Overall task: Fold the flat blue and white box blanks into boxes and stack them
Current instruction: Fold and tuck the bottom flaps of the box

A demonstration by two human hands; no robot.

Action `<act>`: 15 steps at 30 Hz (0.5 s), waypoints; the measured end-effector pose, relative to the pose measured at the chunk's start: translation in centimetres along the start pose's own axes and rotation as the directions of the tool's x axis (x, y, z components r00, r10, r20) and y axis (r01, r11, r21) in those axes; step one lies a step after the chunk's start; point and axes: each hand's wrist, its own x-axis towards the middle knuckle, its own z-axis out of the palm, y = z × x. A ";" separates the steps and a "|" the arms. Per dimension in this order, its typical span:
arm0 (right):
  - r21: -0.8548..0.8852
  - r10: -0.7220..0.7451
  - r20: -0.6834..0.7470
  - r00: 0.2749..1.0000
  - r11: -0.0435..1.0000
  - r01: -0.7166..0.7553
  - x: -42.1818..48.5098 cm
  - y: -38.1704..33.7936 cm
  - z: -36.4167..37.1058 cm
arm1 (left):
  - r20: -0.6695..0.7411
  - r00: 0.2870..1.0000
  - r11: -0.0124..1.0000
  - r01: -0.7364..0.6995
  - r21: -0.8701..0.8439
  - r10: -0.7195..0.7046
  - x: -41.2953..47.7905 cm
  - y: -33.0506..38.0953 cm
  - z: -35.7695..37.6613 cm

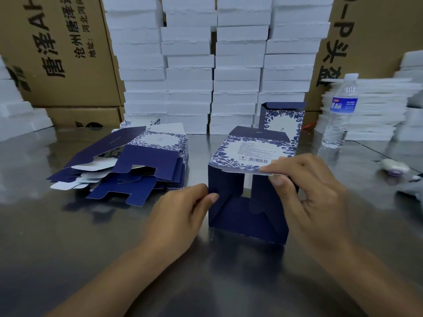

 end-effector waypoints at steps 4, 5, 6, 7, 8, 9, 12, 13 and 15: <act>0.004 0.004 -0.005 1.000 1.000 -0.004 0.1 0.0 0.0 | 0.016 1.000 1.000 -0.011 -0.014 0.011 0.0 0.0 0.0; 0.004 0.003 -0.003 1.000 1.000 -0.003 0.1 0.0 -0.1 | 0.016 1.000 1.000 -0.005 -0.021 0.005 0.0 0.1 -0.1; 0.005 0.004 -0.002 1.000 1.000 -0.004 0.1 0.0 -0.1 | 0.017 1.000 0.999 0.009 -0.031 -0.008 0.0 0.1 -0.1; 0.006 0.006 0.000 1.000 1.000 -0.006 0.0 0.0 -0.1 | 0.020 0.999 0.999 0.026 -0.043 -0.025 0.0 0.1 -0.1; 0.007 0.007 0.001 1.000 1.000 -0.007 0.1 0.1 -0.1 | 0.029 0.999 0.998 0.044 -0.050 -0.043 0.0 0.1 -0.1; 0.007 0.007 0.001 1.000 1.000 -0.007 0.1 0.1 -0.1 | 0.047 0.997 0.997 0.061 -0.043 -0.059 0.0 0.0 -0.1; 0.013 0.016 -0.001 1.000 1.000 -0.015 0.1 0.0 -0.1 | 0.162 0.982 0.995 0.097 0.028 -0.100 -0.1 -0.2 0.1; 0.017 0.019 -0.002 1.000 1.000 -0.019 0.1 0.0 -0.1 | 0.197 0.974 0.994 0.102 0.040 -0.107 -0.2 -0.2 0.2; 0.021 0.018 -0.005 1.000 1.000 -0.018 0.1 0.0 -0.1 | 0.222 0.969 0.994 0.098 0.050 -0.107 -0.2 -0.3 0.2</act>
